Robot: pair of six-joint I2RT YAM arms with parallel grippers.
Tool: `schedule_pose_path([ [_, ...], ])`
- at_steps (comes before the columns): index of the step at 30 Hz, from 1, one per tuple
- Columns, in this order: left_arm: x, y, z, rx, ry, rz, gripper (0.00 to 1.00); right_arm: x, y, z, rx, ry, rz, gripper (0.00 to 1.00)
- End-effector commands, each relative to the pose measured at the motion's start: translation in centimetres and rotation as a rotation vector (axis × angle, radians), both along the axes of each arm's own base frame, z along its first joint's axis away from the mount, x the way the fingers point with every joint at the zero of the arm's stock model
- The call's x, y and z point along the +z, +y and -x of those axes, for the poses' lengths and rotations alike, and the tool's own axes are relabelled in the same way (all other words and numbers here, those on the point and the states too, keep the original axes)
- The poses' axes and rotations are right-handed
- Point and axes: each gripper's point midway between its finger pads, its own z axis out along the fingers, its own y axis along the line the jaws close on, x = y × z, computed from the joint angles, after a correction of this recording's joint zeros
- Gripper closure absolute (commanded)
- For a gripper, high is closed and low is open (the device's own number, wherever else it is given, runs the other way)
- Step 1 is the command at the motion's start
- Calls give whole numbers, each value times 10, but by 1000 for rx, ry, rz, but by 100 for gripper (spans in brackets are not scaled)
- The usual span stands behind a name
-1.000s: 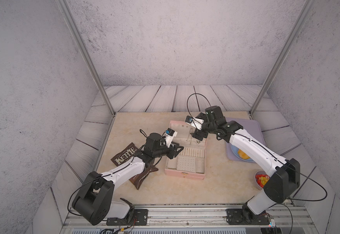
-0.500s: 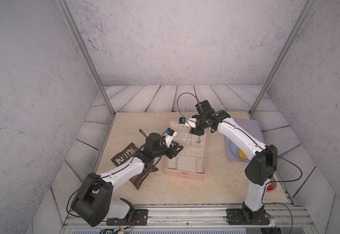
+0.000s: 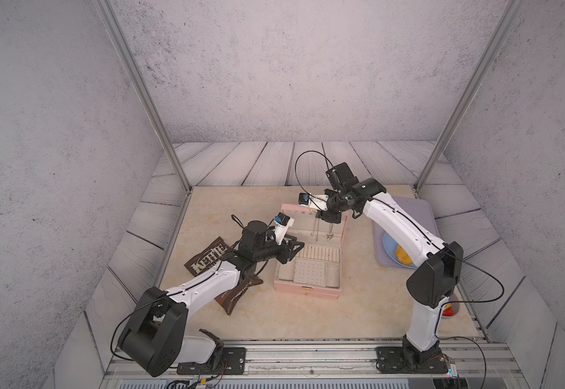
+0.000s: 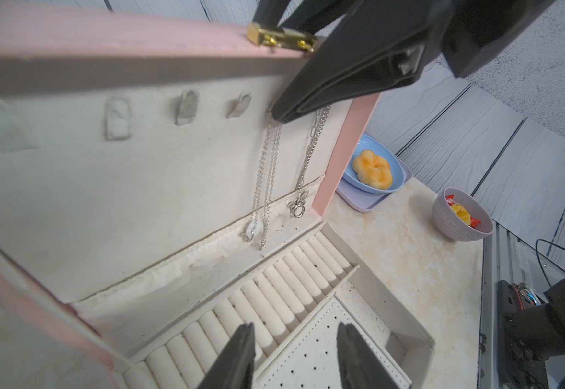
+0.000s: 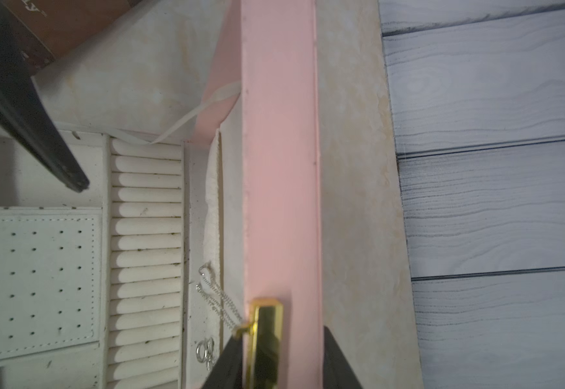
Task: Put jewelry chain into jewelry box
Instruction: Close the fastener on the jewelry box.
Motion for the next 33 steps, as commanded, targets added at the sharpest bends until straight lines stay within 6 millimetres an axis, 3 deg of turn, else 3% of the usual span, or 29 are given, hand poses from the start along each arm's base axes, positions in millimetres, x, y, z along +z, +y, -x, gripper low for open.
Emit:
schedule_pose_path([
  [1, 1, 2, 1, -3, -11, -8, 54, -12, -2, 2, -7, 50, 24, 72],
  [7, 0, 2, 0, -2, -9, -11, 54, -17, -4, -4, -29, 46, 42, 89],
  [9, 0, 2, 0, -3, -10, -11, 54, -20, -4, -7, -34, 44, 50, 100],
  [15, -1, 2, 0, -3, -10, -13, 54, -29, -6, -8, -30, 56, 61, 100],
  [20, -1, 2, -1, -2, -12, -14, 54, -20, -5, -8, -40, 45, 36, 100],
  [22, -1, 2, -1, -2, -13, -16, 54, -13, -5, -8, -52, 39, 24, 88],
  [25, -2, 2, -1, -2, -14, -21, 54, -1, -7, -5, -71, 27, 1, 44],
  [26, -2, 2, -2, -2, -15, -23, 54, 4, -8, -4, -80, 19, -8, 35],
  [30, -1, 2, -2, -3, -17, -23, 54, 31, -11, -4, -115, -45, -56, 7],
  [33, 0, 2, -2, 0, -21, -22, 54, 56, -14, -3, -152, -108, -124, 3],
])
